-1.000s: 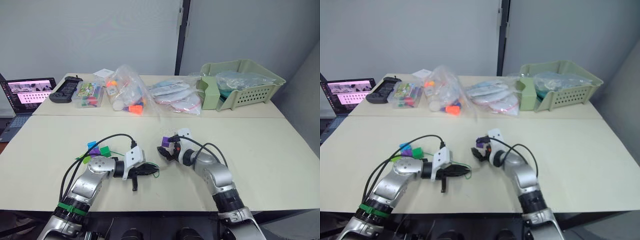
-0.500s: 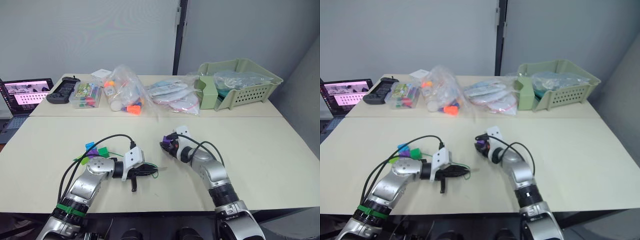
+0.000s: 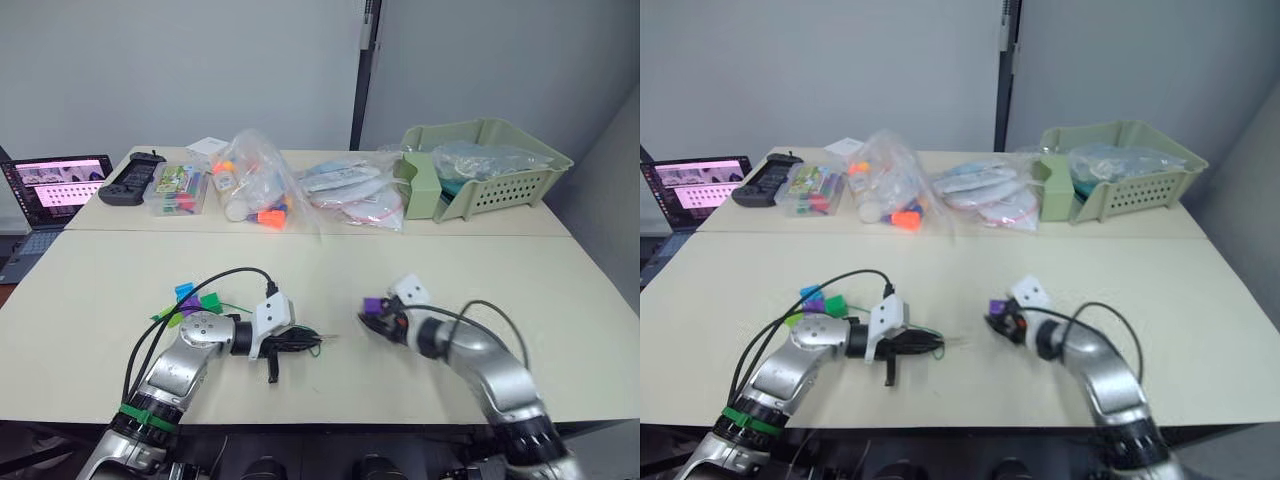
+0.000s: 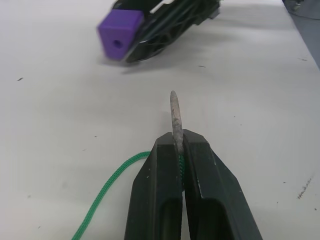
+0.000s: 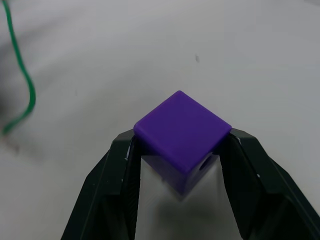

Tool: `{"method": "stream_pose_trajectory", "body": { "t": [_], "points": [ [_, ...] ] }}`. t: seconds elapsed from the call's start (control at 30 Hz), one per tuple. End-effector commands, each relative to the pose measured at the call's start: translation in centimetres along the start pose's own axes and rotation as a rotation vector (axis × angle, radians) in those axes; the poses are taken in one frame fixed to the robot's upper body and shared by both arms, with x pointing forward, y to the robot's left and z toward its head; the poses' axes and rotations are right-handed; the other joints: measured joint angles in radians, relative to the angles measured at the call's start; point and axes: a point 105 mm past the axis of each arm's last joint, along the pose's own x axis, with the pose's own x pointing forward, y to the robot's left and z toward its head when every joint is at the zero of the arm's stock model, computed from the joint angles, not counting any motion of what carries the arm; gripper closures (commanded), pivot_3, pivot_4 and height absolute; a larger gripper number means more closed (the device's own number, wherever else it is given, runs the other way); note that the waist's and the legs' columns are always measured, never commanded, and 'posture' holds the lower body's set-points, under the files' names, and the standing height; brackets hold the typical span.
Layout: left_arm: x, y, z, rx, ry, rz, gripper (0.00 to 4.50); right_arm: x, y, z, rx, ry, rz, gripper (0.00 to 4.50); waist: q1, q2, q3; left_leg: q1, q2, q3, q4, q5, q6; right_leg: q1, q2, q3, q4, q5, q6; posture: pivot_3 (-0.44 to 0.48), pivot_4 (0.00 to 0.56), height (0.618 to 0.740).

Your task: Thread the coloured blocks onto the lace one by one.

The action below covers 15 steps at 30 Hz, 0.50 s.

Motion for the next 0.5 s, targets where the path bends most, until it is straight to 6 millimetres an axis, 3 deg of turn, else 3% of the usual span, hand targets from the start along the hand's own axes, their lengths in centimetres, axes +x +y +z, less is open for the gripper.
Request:
{"method": "stream_pose_trajectory", "body": {
  "t": [0.03,0.27,0.33,0.5],
  "points": [
    [0.8,0.3,1.3,0.044,-0.036,-0.038,4.5,-1.5,0.9,1.3,-0.034,-0.042,-0.014,2.73,0.001,0.0,0.0,0.0,0.0,0.0,0.0,0.0,0.0,0.0,0.0,0.0,0.001,0.0,0.0,0.0,0.15,0.734],
    [1.7,0.3,1.5,0.059,-0.047,-0.091,4.5,-3.0,2.2,-1.3,0.032,0.004,-0.075,2.73,0.009,0.0,0.0,0.0,0.0,0.0,0.0,0.0,0.0,0.001,0.0,0.0,0.0,0.0,0.0,0.0,0.15,0.734],
    [1.8,0.2,1.6,0.061,-0.049,-0.104,4.5,-3.3,2.1,-1.6,0.004,0.015,-0.083,1.71,0.012,0.0,0.0,0.001,0.0,0.0,0.001,0.0,0.0,0.001,0.0,0.0,0.0,0.0,0.0,0.0,0.15,0.734],
    [2.0,0.1,1.6,0.064,-0.049,-0.126,4.5,-4.2,2.1,-1.5,-0.014,0.005,-0.104,0.05,0.014,0.0,0.0,0.0,0.0,0.0,0.001,0.0,0.0,0.001,0.0,0.0,0.0,0.0,0.0,0.0,0.15,0.734]
  ]
}}
